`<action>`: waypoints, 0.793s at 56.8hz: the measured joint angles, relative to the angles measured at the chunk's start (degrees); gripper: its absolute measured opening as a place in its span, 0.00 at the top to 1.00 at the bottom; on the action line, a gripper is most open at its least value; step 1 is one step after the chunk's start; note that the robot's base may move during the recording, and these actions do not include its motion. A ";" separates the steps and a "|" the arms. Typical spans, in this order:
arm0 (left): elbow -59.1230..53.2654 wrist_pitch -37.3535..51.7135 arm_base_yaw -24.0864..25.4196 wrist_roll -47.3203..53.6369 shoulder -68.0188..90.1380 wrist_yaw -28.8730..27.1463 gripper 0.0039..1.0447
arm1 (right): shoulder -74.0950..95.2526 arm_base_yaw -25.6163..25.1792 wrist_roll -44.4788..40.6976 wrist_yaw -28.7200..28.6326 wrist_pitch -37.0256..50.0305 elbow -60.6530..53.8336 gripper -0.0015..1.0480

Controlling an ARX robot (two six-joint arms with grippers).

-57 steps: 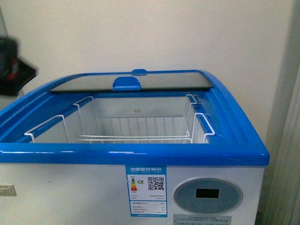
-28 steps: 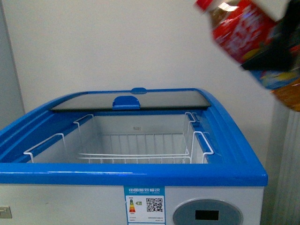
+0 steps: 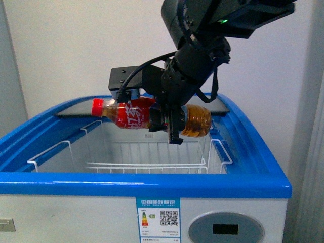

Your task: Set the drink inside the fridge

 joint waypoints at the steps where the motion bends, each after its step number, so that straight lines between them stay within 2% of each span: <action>1: 0.00 -0.42 0.00 0.00 -0.37 0.00 0.98 | 0.85 0.22 -0.22 0.46 -0.04 0.72 0.65; 18: 0.00 -5.73 0.00 0.00 -5.66 -0.02 0.98 | 14.71 0.92 -0.55 4.96 -0.68 13.53 0.65; 27: 0.00 -8.13 0.00 0.00 -8.07 -0.02 0.98 | 17.29 1.14 0.11 6.19 -0.20 14.27 0.65; 33: 0.02 -17.64 0.00 -0.02 -16.33 0.04 0.98 | 17.25 1.49 1.18 5.27 -2.93 15.43 0.44; 38: 0.02 -18.12 0.00 -0.02 -17.59 -0.02 0.98 | 17.94 1.31 1.77 4.79 -5.35 18.93 0.33; 45: 0.00 -18.27 0.00 -0.02 -17.88 -0.04 0.98 | 19.85 -0.31 4.50 3.06 -9.11 33.73 0.11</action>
